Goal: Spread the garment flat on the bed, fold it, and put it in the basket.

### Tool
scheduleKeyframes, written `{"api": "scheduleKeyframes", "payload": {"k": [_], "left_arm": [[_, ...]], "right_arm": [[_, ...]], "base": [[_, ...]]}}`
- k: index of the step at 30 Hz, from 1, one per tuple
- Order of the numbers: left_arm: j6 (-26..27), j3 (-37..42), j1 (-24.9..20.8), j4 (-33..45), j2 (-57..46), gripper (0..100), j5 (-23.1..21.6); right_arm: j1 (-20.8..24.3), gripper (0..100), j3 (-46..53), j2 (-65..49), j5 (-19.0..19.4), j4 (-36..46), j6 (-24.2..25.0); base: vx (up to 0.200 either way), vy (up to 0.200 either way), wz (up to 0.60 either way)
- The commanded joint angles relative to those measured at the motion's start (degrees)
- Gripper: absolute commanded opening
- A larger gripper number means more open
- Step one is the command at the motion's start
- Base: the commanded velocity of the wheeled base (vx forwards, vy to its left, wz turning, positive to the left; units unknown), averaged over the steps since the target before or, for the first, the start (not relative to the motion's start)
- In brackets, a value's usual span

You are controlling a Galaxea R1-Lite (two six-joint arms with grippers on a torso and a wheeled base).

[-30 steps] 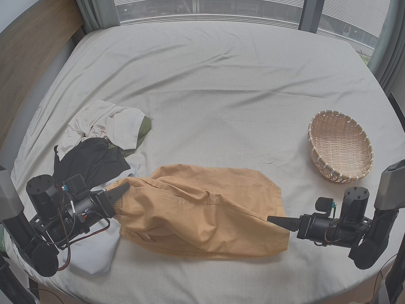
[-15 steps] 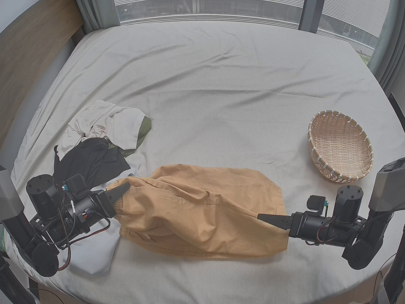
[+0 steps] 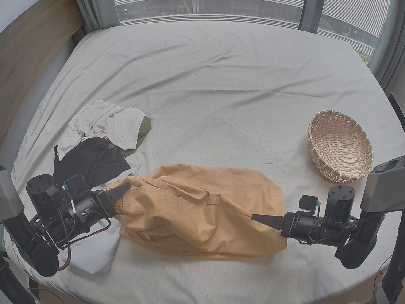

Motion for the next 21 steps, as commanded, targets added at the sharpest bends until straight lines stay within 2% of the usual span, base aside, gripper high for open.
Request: {"api": "scheduleKeyframes", "payload": {"k": [1, 8, 13, 21], "left_arm": [[-0.1, 0.08, -0.02, -0.07, -0.36, 0, 0.01], [-0.45, -0.1, -0.81, 0.01, -2.2, 0, -0.08], [-0.53, -1.94, -2.04, 0.01, -4.14, 0, -0.17], [-0.53, -6.07, -6.61, 0.01, -8.09, 0, -0.26]], "right_arm": [[-0.45, 0, -0.15, -0.61, 0.01, -0.12, 0.05], [-1.76, 0, 0.64, -8.43, -0.17, -0.03, 0.22], [-2.47, 0, 2.83, -18.98, -0.08, 0.05, 3.3], [-3.7, 0, 5.65, -30.49, -0.08, 0.49, 3.65]], "base": [[0.0, 0.0, 0.0], [0.0, 0.0, 0.0], [0.0, 0.0, 0.0], [0.0, 0.0, 0.0]]}}
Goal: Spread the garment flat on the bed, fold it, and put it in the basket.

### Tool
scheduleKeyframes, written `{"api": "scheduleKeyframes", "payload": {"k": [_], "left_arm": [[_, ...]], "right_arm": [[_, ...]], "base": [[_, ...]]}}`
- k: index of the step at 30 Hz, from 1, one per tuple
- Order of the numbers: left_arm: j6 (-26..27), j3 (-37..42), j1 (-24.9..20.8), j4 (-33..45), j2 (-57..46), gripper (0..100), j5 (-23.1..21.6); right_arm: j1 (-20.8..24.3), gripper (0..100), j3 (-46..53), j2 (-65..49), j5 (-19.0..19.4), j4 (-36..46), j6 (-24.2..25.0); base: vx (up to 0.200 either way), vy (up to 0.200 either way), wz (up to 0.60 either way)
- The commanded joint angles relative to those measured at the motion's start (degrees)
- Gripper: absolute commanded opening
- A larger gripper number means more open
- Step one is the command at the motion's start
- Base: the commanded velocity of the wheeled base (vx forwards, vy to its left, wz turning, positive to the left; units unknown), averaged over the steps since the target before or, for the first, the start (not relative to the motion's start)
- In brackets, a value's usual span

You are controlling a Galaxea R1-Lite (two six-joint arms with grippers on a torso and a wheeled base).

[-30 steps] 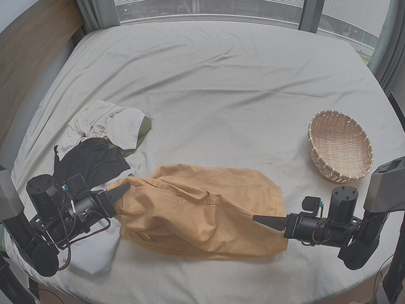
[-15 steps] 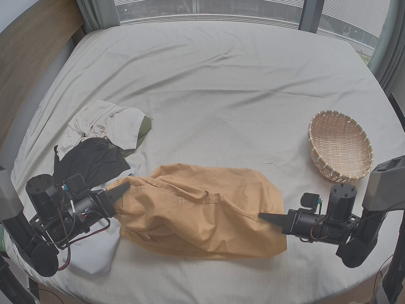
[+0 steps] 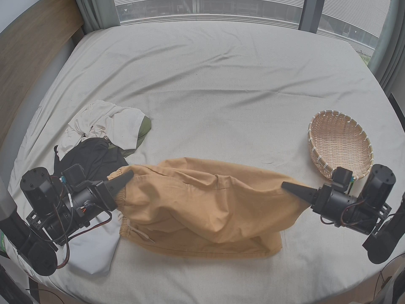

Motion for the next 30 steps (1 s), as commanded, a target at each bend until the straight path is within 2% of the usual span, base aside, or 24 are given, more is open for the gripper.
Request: {"api": "scheduleKeyframes", "payload": {"k": [1, 6, 10, 21, 27, 30], "left_arm": [[-0.04, -2.99, -2.94, -0.06, -3.54, 0, -0.08], [0.14, -5.1, -4.09, -0.06, -6.97, 0, -1.31], [0.14, -4.48, -3.82, -0.06, -9.61, 0, -4.82], [0.05, -4.57, 1.36, -0.06, -10.14, 0, -10.45], [-0.74, -5.8, 3.03, -0.06, -10.84, 0, -10.45], [-1.62, -5.8, 3.56, -0.06, -11.19, 0, -10.45]], "right_arm": [[-1.12, 0, 1.78, -9.2, 0.05, 0.39, 0.27], [-3.75, 0, 2.49, -12.89, 0.23, 0.03, -0.34], [-5.69, 0, 2.4, -14.47, 0.76, 0.03, -1.75], [-9.47, 0, -1.56, -14.12, 1.02, 0.56, -1.84], [-9.64, 0, -2.44, -13.42, 1.11, 0.65, -1.93], [-9.55, 0, -2.79, -11.75, 1.11, 0.65, -3.6]], "base": [[0.0, 0.0, 0.0], [0.0, 0.0, 0.0], [0.0, 0.0, 0.0], [0.0, 0.0, 0.0], [0.0, 0.0, 0.0], [0.0, 0.0, 0.0]]}}
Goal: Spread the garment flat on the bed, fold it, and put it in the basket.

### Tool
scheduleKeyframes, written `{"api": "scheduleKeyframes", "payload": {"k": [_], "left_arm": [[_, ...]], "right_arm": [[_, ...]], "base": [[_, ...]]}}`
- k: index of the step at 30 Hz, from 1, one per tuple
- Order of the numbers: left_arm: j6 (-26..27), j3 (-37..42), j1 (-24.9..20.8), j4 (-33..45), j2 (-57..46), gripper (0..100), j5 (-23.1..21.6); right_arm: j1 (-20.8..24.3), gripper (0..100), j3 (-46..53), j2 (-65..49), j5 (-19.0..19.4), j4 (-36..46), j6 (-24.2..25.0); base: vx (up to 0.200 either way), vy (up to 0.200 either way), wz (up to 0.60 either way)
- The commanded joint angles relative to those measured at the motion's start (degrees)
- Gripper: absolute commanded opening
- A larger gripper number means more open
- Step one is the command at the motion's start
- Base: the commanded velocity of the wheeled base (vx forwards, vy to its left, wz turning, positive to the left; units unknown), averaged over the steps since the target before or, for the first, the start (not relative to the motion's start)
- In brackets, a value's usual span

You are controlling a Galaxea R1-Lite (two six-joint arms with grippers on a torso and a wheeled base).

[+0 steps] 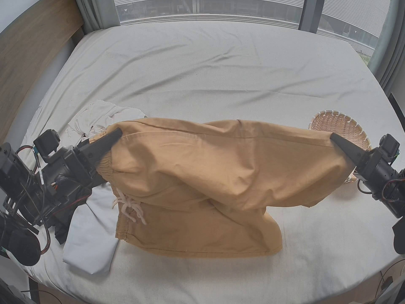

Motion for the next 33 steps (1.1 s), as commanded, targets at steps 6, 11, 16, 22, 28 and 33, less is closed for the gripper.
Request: {"api": "scheduleKeyframes", "payload": {"k": [6, 11, 16, 22, 28, 33], "left_arm": [[-0.84, -0.17, 2.65, -0.03, -0.88, 0, 0.01], [-2.24, -0.26, 3.97, -0.03, -0.8, 0, -0.07], [-3.56, -3.16, 3.62, 0.05, 2.1, 0, 0.63], [-3.65, -8.52, 3.62, 0.05, 6.67, 0, 3.7], [-3.65, -14.32, 3.62, 0.05, 12.04, 0, 4.67], [-3.65, -17.75, 3.97, 0.05, 16.08, 0, 5.81]], "right_arm": [[-0.16, 0, -2.16, 3.67, -0.01, -0.08, -1.71], [-0.16, 0, -3.3, 4.29, -0.01, 0.0, -1.89], [-0.34, 0, -8.4, 8.86, -0.01, 0.0, -1.97], [-0.78, 0, -13.58, 12.37, -0.01, 0.44, -1.97], [-1.83, 0, -22.2, 15.01, -0.19, 5.89, -1.97], [-3.94, 0, -27.82, 18.09, -0.19, 8.35, -2.06]], "base": [[0.0, 0.0, 0.0], [0.0, 0.0, 0.0], [0.0, 0.0, 0.0], [0.0, 0.0, 0.0], [0.0, 0.0, 0.0], [0.0, 0.0, 0.0]]}}
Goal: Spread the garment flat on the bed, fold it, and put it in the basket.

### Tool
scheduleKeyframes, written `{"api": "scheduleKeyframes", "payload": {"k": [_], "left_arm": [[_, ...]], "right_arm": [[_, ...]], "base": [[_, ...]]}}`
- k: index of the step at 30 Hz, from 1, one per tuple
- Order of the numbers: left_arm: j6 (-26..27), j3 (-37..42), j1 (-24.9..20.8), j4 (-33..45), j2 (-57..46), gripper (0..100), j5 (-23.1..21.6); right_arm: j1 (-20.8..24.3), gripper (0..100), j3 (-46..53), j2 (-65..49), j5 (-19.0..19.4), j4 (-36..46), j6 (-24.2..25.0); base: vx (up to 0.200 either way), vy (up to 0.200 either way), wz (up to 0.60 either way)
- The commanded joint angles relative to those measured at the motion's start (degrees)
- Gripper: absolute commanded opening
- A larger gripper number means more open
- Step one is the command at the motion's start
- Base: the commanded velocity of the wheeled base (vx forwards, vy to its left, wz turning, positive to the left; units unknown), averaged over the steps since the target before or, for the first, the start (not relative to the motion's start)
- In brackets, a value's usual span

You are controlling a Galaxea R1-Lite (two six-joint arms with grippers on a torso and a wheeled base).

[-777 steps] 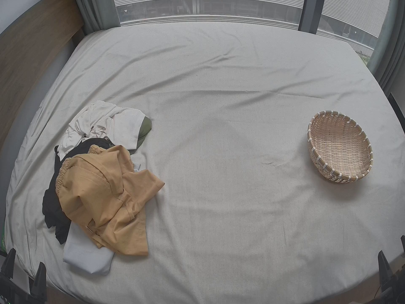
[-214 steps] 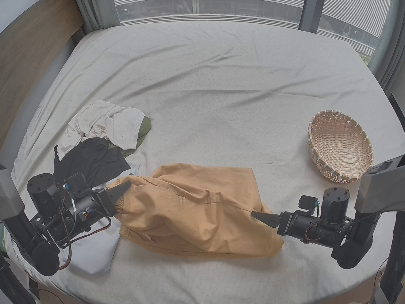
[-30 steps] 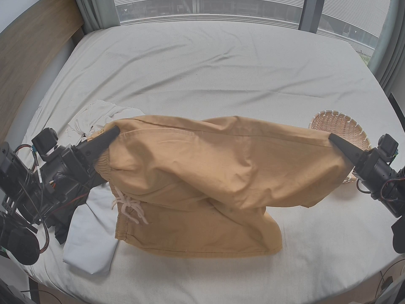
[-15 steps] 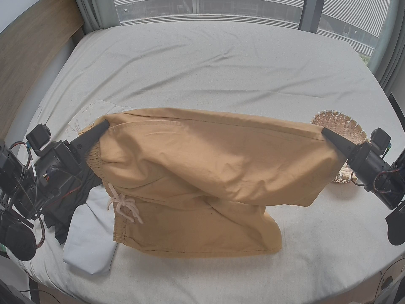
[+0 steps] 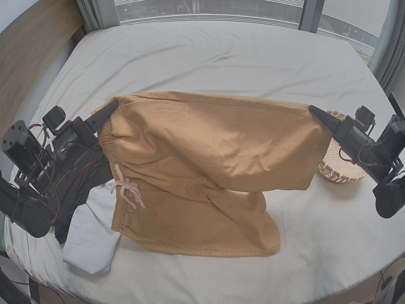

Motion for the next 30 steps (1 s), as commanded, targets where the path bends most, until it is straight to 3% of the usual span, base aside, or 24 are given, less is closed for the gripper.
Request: {"api": "scheduleKeyframes", "payload": {"k": [1, 12, 22, 23, 30], "left_arm": [[-0.09, -4.61, 0.3, -0.01, 6.6, 0, 1.57], [-0.27, -10.85, 0.3, -0.01, 11.96, 0, 2.54], [-0.44, -20.61, 1.0, 0.26, 19.34, 0, 6.5], [-0.44, -21.13, 1.09, 0.34, 19.87, 100, 6.5], [-0.71, -23.42, 2.23, 2.63, 21.36, 100, 7.11]], "right_arm": [[-2.42, 0, -6.41, 4.98, -0.02, 2.4, -0.04], [-3.29, 0, -12.03, 13.68, -0.11, 1.44, -0.04], [-2.77, 0, -20.21, 19.57, -0.46, 1.88, -1.36], [-2.77, 100, -20.91, 19.83, -0.55, 2.05, -1.36], [-2.86, 100, -26.1, 21.41, -3.09, 2.84, -1.71]], "base": [[0.0, 0.0, 0.0], [0.0, 0.0, 0.0], [0.0, 0.0, 0.0], [0.0, 0.0, 0.0], [0.0, 0.0, 0.0]]}}
